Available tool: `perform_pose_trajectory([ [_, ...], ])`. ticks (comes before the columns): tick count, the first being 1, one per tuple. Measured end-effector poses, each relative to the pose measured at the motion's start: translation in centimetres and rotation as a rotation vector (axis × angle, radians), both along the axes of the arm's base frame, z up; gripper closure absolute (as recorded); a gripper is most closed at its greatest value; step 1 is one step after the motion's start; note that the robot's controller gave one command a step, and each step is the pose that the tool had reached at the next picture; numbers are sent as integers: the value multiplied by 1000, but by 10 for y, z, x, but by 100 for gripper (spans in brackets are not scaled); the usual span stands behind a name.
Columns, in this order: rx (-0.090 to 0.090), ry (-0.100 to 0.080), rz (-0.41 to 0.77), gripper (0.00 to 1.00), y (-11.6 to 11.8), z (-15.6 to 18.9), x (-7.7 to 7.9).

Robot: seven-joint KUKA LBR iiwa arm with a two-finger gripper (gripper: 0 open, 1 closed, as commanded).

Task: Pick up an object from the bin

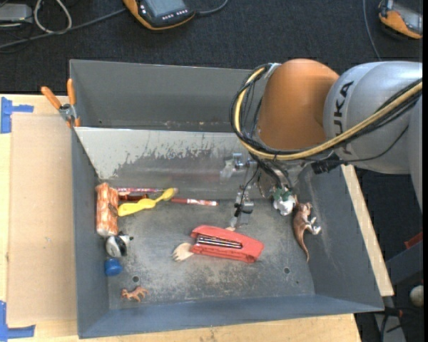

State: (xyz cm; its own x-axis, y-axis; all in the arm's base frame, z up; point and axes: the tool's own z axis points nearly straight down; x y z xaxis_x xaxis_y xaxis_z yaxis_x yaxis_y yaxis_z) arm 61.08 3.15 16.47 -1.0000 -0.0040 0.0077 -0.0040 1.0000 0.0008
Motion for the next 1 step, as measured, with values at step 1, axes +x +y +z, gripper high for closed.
perform_pose_trajectory([
  [1, 0, -7, -1, 0, 0, 5, 1],
])
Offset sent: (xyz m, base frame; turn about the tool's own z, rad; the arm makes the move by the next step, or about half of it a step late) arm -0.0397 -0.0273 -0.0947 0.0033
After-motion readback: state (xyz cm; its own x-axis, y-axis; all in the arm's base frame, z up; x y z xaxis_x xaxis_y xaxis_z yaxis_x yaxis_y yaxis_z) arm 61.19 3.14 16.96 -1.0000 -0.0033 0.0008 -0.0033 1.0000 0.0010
